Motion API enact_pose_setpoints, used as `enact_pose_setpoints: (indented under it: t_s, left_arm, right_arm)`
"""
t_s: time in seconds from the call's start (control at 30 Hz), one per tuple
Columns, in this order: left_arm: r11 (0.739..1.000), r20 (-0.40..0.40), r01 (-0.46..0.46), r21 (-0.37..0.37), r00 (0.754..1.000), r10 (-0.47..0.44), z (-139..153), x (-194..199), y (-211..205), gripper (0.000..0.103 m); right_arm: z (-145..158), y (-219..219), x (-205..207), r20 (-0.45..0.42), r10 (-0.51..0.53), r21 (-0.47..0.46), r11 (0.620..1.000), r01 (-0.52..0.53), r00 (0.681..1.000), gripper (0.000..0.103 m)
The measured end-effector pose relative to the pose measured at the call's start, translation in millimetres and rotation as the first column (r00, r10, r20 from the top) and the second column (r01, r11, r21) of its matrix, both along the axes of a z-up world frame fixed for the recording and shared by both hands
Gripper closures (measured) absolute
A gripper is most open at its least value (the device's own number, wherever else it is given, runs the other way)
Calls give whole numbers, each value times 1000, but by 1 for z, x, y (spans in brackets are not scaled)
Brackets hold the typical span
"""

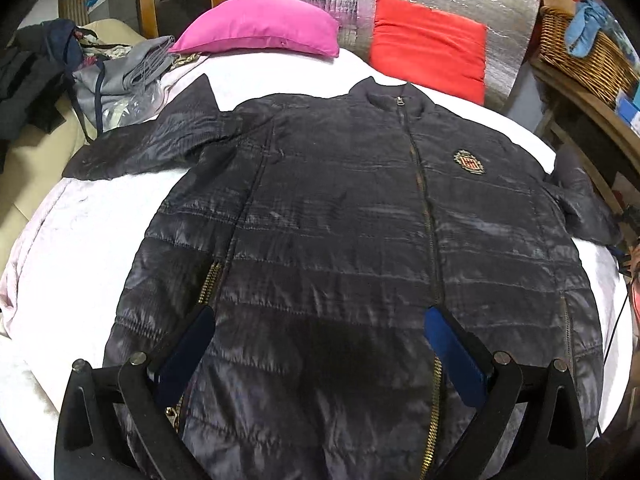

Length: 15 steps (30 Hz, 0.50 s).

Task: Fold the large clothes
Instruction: 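Grasp the jacket sleeve cuff with the right gripper and lift it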

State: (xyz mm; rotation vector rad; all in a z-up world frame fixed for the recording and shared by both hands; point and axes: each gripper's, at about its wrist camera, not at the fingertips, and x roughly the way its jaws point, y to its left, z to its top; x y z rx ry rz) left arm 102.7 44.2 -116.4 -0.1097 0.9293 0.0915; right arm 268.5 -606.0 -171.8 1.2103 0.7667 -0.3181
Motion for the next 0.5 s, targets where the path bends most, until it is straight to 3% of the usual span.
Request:
enact_pose_setpoints:
  t_s: [0.03, 0.1, 0.17, 0.27, 0.33, 0.4, 0.5]
  left_arm:
    - [1000, 1, 0, -3, 1000, 0, -1, 1, 2, 0]
    - [1000, 7, -2, -5, 1000, 2, -3, 2, 6, 0]
    - [1000, 16, -6, -8, 1000, 6, -3, 2, 11, 0]
    - [999, 29, -18, -34, 999, 19, -1, 0, 21, 0]
    - [998, 42, -30, -51, 999, 32, 2, -2, 28, 0]
    - [997, 60, -41, -68, 997, 45, 6, -5, 37, 0]
    - [995, 76, -58, -81, 995, 64, 9, -10, 50, 0]
  right_arm:
    - [0, -1, 5, -34, 9, -24, 1000, -10, 999, 81]
    - [21, 7, 19, -75, 61, -154, 985, -72, 995, 94]
    - [51, 21, 31, -80, 116, -305, 943, -135, 990, 96]
    - [121, 70, 50, -41, 208, -496, 845, -201, 977, 97]
    - [174, 114, 61, 12, 292, -612, 759, -224, 956, 97]
    - [213, 170, 60, 52, 373, -695, 679, -235, 926, 97]
    - [260, 261, 55, 97, 541, -790, 552, -266, 836, 97]
